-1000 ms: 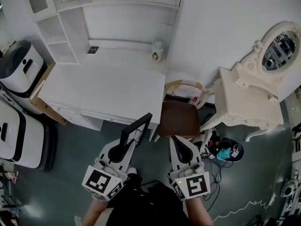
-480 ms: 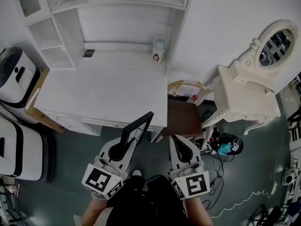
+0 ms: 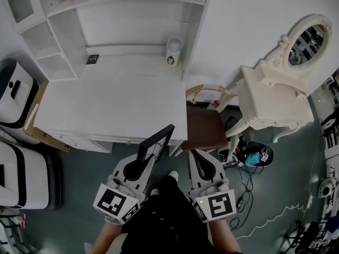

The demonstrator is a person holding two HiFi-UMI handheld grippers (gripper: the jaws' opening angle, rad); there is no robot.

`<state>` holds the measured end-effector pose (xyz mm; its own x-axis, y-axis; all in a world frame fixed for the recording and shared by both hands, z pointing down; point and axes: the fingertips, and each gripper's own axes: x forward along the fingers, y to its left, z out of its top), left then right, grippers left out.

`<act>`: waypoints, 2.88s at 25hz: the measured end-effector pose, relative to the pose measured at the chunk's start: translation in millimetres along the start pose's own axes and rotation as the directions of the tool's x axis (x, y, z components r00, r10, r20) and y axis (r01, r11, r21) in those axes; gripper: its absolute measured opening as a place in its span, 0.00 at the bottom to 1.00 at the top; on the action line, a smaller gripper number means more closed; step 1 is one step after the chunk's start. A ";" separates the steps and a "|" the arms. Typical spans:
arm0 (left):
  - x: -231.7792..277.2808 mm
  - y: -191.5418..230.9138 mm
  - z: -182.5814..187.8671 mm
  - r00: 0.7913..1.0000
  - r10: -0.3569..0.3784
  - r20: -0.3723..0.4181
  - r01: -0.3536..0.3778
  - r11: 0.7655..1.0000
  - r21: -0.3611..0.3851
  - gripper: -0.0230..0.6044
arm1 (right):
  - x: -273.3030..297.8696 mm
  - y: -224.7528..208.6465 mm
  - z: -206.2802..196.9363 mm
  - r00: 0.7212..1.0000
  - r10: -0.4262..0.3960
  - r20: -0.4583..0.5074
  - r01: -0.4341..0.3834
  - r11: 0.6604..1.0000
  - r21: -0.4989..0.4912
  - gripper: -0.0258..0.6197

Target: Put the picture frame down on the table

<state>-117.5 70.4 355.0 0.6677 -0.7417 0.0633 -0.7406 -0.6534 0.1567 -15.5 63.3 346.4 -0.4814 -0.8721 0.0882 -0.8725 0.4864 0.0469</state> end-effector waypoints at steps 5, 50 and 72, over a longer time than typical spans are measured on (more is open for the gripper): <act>16.9 4.1 1.8 1.000 -0.013 -0.010 0.013 1.000 -0.006 0.06 | 12.1 -9.8 -6.6 1.000 0.007 -0.029 -0.006 1.000 0.018 0.04; 200.1 45.3 47.2 0.998 -0.008 0.061 0.008 1.000 0.004 0.06 | 164.6 -125.4 3.7 0.927 0.375 -0.003 -0.371 0.919 0.134 0.19; 246.9 66.0 49.5 0.999 -0.042 -0.006 0.042 0.999 0.010 0.06 | 192.5 -166.8 8.6 0.980 0.199 -0.013 -0.190 0.954 0.230 0.14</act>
<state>-5.2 -163.3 332.2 0.6986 -0.7128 0.0625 -0.7127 -0.6854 0.1493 36.7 -186.1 347.0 -0.6440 -0.7572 0.1090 -0.7603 0.6177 -0.2013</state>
